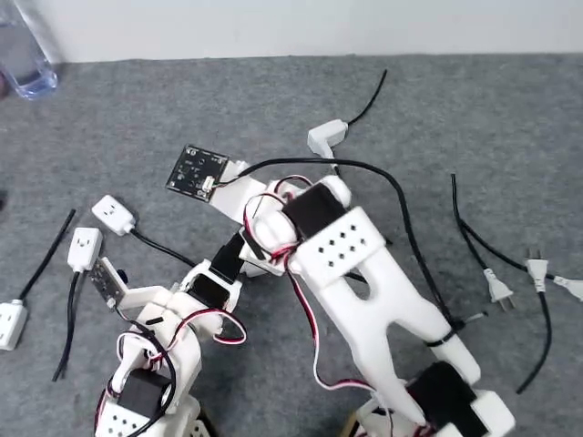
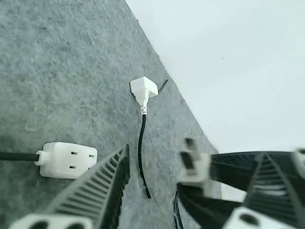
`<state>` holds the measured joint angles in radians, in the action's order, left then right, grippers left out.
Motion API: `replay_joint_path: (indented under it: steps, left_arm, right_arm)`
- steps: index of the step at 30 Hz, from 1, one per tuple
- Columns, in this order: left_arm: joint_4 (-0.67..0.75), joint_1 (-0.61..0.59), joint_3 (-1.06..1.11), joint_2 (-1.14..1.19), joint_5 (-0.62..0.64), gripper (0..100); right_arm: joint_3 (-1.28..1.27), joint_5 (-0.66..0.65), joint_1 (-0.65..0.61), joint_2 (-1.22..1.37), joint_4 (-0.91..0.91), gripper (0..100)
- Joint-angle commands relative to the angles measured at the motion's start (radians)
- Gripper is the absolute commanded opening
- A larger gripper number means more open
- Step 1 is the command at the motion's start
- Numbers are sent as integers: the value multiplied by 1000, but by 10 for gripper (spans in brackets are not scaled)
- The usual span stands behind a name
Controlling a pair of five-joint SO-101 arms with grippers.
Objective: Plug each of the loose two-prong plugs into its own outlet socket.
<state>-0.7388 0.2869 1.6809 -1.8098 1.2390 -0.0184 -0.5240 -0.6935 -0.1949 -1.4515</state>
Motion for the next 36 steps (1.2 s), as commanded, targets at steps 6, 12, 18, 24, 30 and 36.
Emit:
replay_joint_path:
  steps: [6,12,18,24,30,36]
  left_arm:
    - [23,0,-27,-12,3,378]
    - [23,0,-25,-12,3,378]
    - [23,0,-25,-12,3,378]
    - [23,0,-25,-12,3,378]
    - [23,0,-25,-12,3,378]
    - [23,0,-25,-12,3,378]
  right_arm:
    - [23,-6,-10,-102,-24,8]
    - [23,-6,-8,-137,-25,8]
    - [25,-6,-8,-176,-47,8]
    - [25,-9,-8,-200,-58,8]
    - [21,-15,-15,-225,-77,8]
    - [23,-28,-18,-236,-97,8]
